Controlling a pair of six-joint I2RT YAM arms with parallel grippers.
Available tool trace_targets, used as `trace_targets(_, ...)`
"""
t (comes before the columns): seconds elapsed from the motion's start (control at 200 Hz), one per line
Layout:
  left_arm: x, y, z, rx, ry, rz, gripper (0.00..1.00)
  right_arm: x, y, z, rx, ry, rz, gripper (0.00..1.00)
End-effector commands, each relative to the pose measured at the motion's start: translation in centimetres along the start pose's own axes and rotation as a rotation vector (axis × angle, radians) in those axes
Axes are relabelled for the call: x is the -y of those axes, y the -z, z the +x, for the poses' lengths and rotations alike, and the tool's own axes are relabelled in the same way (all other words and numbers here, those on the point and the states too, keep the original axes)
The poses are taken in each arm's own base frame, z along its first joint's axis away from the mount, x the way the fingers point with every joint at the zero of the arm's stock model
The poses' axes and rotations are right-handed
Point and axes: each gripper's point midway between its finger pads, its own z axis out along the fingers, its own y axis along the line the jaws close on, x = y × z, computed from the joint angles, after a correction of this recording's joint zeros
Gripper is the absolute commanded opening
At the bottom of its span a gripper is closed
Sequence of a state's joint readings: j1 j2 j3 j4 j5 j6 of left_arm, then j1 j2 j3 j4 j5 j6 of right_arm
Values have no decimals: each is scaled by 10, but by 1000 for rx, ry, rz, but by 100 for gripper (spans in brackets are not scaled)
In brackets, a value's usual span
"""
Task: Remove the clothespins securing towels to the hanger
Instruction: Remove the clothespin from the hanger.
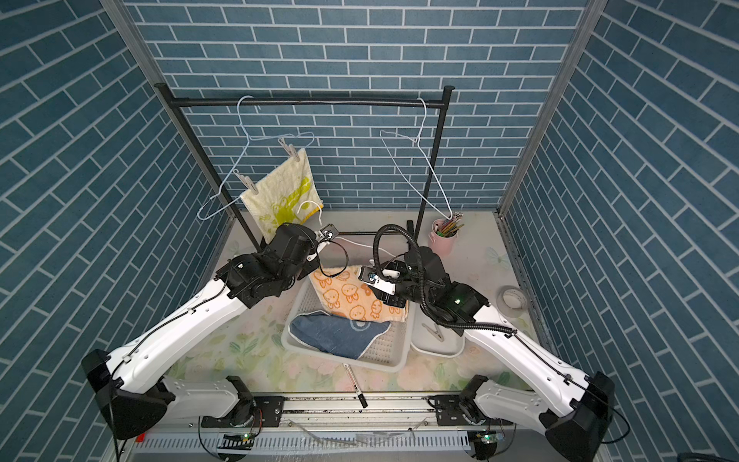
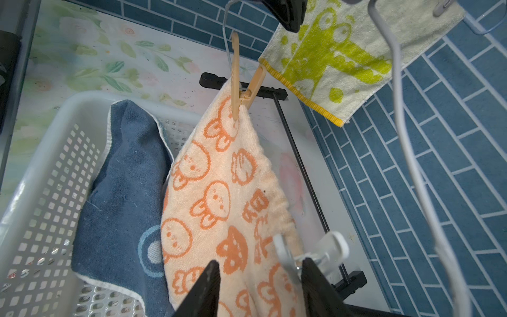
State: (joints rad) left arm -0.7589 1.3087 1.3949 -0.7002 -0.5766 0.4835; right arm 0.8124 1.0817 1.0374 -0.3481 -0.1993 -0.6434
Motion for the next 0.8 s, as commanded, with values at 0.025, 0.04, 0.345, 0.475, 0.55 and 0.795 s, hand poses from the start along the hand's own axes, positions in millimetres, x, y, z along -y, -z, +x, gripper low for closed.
trace_targets(0.025,-8,5,-9,26,19,-15,0,-8,11,1,-4,8,-25,49)
trace_targets(0.04,-7,5,-10,27,17,-13,0,-7,12,2,-8,10,-24,49)
trace_targets(0.345,-7,4,-11,40,2,-21,0,34,20,4,-71,14,210,64)
trace_targets(0.475,-6,4,-10,39,2,-18,0,43,13,2,-45,-15,289,68)
trace_targets(0.55,-6,3,-11,38,0,-16,0,43,7,-1,-31,-35,295,69)
trace_targets(0.795,-6,4,-11,41,5,-13,0,42,-10,-7,0,-62,277,70)
